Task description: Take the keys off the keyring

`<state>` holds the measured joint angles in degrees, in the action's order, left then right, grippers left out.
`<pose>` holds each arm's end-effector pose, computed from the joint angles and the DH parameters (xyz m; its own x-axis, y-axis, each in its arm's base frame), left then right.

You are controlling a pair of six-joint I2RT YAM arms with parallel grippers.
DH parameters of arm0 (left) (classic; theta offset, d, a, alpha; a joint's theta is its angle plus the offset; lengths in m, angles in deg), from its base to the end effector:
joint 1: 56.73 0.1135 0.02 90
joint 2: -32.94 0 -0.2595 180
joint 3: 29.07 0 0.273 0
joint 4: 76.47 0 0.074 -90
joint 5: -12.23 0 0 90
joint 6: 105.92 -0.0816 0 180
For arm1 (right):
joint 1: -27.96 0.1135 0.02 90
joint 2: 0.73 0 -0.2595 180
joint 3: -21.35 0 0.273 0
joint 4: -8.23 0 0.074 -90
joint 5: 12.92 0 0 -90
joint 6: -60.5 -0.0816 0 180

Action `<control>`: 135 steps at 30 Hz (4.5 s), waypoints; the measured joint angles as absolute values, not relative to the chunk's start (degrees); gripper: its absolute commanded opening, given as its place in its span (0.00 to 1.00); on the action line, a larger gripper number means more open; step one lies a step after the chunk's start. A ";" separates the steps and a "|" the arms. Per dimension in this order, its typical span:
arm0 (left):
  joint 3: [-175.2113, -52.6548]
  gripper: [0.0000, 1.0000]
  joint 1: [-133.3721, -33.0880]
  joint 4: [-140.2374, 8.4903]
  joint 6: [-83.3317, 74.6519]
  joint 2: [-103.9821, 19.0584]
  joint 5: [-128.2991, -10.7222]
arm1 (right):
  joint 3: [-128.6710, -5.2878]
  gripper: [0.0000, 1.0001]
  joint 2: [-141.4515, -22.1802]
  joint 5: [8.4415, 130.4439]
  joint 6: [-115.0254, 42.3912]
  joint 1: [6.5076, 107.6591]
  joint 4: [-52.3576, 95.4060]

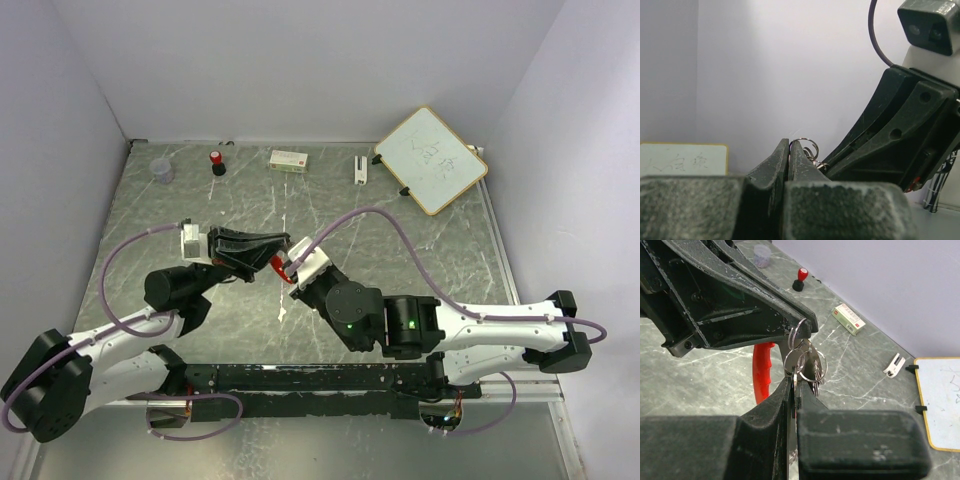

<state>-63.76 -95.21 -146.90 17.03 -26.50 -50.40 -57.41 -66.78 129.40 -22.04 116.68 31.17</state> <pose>0.1632 -0.1777 0.3274 0.0327 -0.6430 -0.7652 0.9793 0.1735 -0.1040 0.0713 0.3014 0.3887 0.0731 -0.2789 -0.9575 -0.5892 0.7626 -0.2671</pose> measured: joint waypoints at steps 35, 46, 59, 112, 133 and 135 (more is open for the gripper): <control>-67.39 0.52 -95.21 -113.68 4.92 -8.42 -57.74 | -55.55 0.00 -66.58 136.50 -24.73 116.55 36.15; -70.65 0.49 -95.21 -103.60 -5.20 -15.50 -52.28 | -56.27 0.00 -66.89 136.48 -23.70 116.55 35.98; -71.15 0.52 -95.21 -106.53 -8.17 -18.06 -43.99 | -56.27 0.00 -66.86 136.13 -21.99 116.55 34.36; -65.58 0.50 -95.21 -118.31 -6.51 -16.18 -40.06 | -56.27 0.00 -64.07 129.51 -21.49 116.68 32.81; -65.73 0.48 -95.21 -124.89 -2.93 -21.10 -38.42 | -56.29 0.00 -63.87 127.85 -21.30 116.97 32.81; -65.73 0.48 -95.19 -125.83 -2.16 -21.42 -37.85 | -56.29 0.00 -63.87 127.85 -21.27 116.97 32.79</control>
